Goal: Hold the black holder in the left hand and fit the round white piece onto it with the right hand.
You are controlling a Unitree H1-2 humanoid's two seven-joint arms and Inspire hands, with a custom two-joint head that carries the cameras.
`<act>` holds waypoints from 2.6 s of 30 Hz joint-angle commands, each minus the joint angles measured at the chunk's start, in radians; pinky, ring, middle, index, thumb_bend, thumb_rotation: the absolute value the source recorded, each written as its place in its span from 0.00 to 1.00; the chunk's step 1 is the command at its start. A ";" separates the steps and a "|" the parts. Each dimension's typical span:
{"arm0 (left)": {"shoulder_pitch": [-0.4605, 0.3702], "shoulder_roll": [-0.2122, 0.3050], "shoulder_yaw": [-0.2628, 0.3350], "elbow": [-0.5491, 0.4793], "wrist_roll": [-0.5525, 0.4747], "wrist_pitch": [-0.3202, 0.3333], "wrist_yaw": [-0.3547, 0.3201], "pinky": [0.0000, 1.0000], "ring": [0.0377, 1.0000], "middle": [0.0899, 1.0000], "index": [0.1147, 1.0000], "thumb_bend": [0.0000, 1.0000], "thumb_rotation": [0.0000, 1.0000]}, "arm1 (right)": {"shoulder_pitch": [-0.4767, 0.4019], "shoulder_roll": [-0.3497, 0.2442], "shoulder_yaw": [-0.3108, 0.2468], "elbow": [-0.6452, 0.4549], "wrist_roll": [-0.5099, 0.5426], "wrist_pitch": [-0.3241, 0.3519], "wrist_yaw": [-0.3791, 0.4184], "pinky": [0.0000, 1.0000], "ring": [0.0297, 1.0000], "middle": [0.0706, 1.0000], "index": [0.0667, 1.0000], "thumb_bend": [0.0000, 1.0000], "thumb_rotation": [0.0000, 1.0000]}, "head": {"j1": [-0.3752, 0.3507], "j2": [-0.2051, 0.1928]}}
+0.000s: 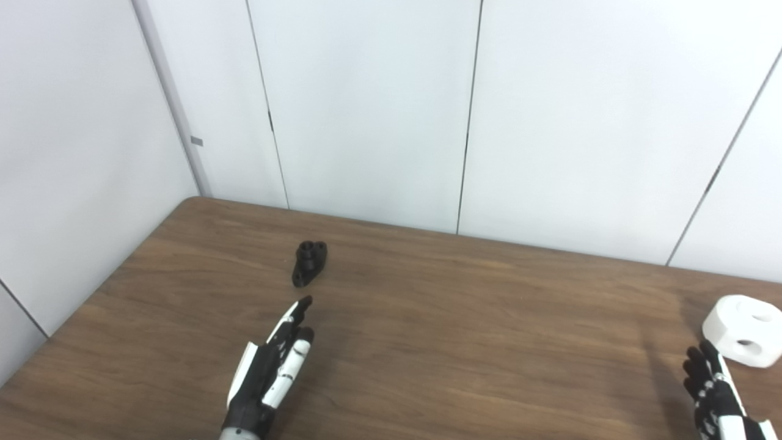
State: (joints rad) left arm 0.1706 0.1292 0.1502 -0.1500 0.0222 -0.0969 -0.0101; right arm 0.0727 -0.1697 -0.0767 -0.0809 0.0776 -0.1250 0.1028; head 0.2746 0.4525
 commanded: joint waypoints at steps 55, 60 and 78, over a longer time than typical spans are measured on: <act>-0.401 0.177 -0.054 0.205 0.584 0.282 0.344 0.96 0.89 0.84 0.80 0.90 0.35 | 0.076 0.013 0.008 -0.027 -0.028 0.059 -0.012 1.00 0.97 0.97 1.00 0.61 1.00 | -0.014 0.032; -0.415 0.212 -0.103 0.236 0.651 0.336 0.323 1.00 0.94 0.89 0.84 0.90 0.45 | 0.080 0.014 0.008 -0.035 -0.044 0.063 -0.020 1.00 0.97 0.96 1.00 0.57 1.00 | -0.016 0.035; -0.460 0.246 -0.192 0.306 0.732 0.484 0.257 1.00 1.00 1.00 0.85 0.94 0.59 | 0.085 0.013 0.015 -0.074 -0.070 0.108 -0.029 1.00 0.98 0.96 1.00 0.55 1.00 | -0.021 0.044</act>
State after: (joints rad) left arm -0.2460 0.3599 -0.0502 0.1616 0.7413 0.4035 0.2030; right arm 0.1286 -0.1624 -0.0665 -0.1549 0.0159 -0.0373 0.0781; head 0.2531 0.4955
